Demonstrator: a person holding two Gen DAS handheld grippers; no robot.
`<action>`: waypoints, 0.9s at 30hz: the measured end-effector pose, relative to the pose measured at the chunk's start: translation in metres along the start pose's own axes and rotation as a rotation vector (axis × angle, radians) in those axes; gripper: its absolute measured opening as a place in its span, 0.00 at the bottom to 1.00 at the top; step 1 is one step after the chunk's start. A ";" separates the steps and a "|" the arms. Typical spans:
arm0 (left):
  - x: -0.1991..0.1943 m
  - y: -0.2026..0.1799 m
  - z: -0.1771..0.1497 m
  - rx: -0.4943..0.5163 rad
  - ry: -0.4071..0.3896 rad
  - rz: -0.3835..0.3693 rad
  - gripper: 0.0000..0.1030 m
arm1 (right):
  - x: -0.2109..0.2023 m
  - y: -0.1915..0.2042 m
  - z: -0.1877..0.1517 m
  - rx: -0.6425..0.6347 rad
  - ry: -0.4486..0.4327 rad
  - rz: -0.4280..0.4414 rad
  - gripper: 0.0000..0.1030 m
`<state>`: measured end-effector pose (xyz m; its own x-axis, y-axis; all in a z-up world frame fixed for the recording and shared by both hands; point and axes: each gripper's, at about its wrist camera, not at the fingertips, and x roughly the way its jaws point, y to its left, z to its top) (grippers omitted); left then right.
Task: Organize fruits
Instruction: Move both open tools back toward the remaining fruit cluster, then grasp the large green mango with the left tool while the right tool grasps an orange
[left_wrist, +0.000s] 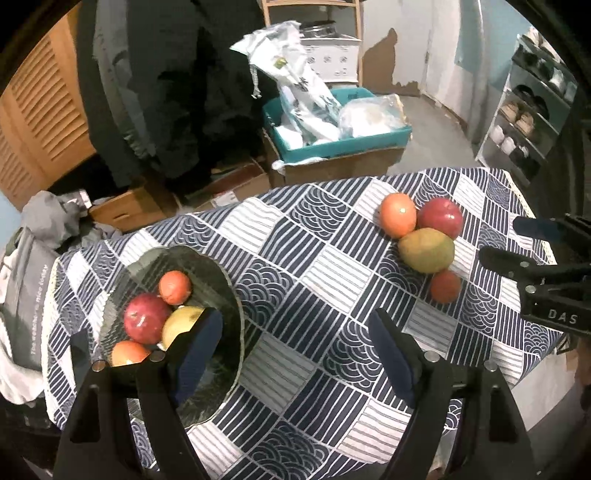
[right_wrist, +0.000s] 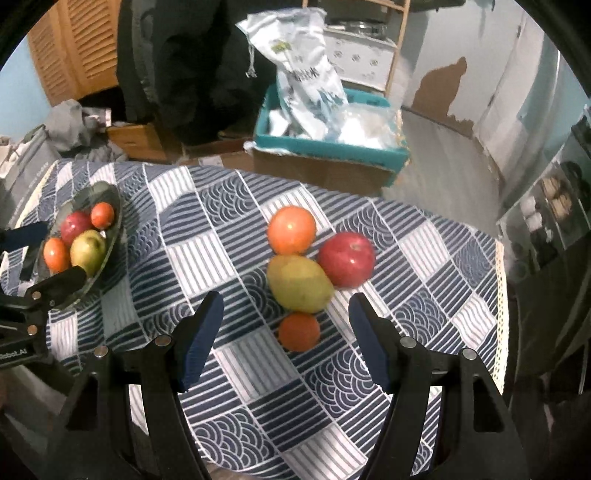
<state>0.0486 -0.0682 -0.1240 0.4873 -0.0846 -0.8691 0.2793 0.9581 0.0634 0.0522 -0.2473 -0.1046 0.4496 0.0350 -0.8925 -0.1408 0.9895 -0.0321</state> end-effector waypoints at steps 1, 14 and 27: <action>0.003 -0.002 0.000 0.004 0.006 0.006 0.80 | 0.003 -0.002 -0.002 0.002 0.007 0.000 0.68; 0.050 -0.012 -0.001 0.013 0.080 0.028 0.80 | 0.062 -0.023 -0.020 0.049 0.149 0.005 0.68; 0.086 -0.020 -0.006 -0.006 0.144 0.002 0.80 | 0.123 -0.026 -0.038 0.067 0.245 0.054 0.68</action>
<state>0.0802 -0.0927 -0.2026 0.3638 -0.0424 -0.9305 0.2733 0.9598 0.0632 0.0772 -0.2740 -0.2307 0.2152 0.0609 -0.9747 -0.0958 0.9946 0.0410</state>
